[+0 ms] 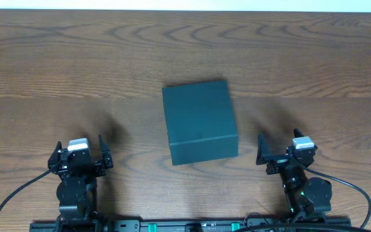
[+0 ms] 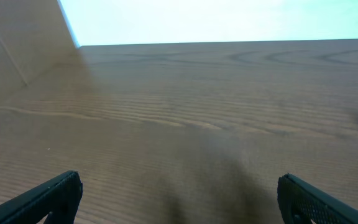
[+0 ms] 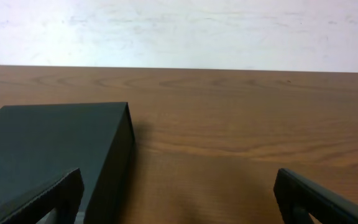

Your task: Pack container

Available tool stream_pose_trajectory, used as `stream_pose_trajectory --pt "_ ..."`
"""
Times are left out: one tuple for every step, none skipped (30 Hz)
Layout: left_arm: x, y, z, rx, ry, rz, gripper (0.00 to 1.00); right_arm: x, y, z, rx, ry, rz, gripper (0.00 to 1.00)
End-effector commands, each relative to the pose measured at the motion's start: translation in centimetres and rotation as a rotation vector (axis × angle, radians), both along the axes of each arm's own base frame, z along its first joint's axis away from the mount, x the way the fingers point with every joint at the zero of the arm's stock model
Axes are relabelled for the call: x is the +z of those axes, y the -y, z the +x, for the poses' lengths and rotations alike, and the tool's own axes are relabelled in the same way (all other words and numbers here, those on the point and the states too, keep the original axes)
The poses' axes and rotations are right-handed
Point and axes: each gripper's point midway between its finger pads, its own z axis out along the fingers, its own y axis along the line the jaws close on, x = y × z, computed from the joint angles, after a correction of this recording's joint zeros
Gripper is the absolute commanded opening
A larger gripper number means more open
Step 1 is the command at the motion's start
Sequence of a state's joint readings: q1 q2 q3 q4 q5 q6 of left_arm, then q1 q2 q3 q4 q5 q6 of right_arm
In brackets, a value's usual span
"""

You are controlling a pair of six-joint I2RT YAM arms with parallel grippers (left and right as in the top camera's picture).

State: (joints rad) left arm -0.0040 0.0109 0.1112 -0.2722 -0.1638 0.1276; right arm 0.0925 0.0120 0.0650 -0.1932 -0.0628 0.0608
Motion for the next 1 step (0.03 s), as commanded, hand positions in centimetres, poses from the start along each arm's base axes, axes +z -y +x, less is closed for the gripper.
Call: stream_pose_trajectory --pt "-1.1 0.07 0.03 0.0 -0.018 -0.012 0.98 -0.17 0.42 0.06 -0.022 -0.001 0.011 0.99"
